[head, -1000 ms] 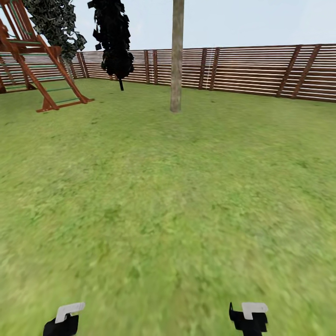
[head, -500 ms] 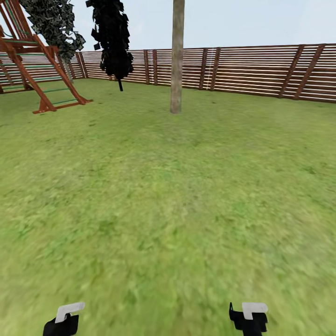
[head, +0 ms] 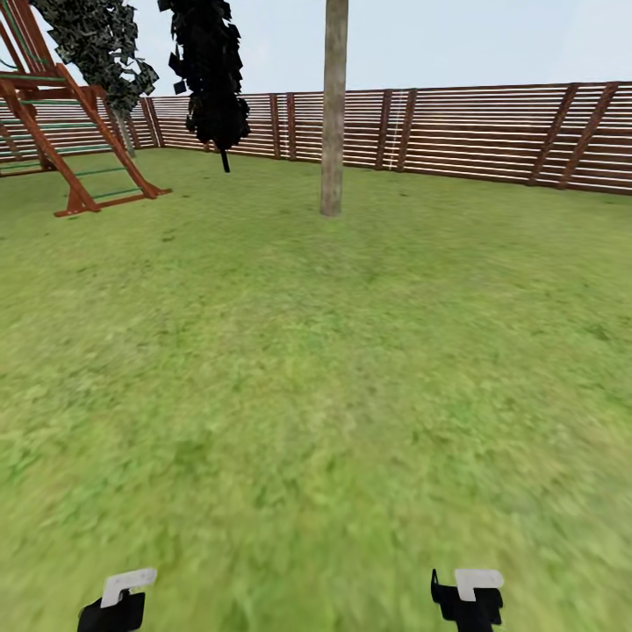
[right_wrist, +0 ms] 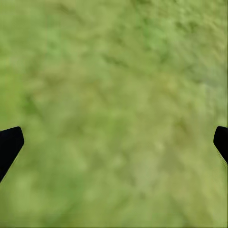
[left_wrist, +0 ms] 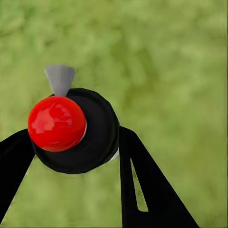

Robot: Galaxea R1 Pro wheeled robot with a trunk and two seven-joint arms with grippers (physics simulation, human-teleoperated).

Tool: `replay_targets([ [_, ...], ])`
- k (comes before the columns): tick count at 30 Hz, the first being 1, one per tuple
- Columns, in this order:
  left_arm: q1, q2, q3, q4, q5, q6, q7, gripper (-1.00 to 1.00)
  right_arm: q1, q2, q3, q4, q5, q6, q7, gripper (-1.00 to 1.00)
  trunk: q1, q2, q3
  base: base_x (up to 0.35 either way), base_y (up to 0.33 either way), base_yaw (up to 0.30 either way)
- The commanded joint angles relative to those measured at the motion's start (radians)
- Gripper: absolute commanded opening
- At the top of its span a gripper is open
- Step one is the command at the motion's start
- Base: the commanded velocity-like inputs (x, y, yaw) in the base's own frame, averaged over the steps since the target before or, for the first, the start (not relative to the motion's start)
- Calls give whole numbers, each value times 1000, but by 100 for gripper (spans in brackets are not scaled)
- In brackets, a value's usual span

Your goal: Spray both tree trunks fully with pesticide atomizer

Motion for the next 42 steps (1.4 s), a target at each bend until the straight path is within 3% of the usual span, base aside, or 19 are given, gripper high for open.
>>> replay_targets([
  [1,0,5,0,0,1,0,0,-100,0,0,0,-1,0,0,0,100,0,0,0,339,0,0],
  [42,0,9,0,0,1,-3,0,-100,0,0,0,-2,0,0,0,100,0,0,0,339,0,0],
])
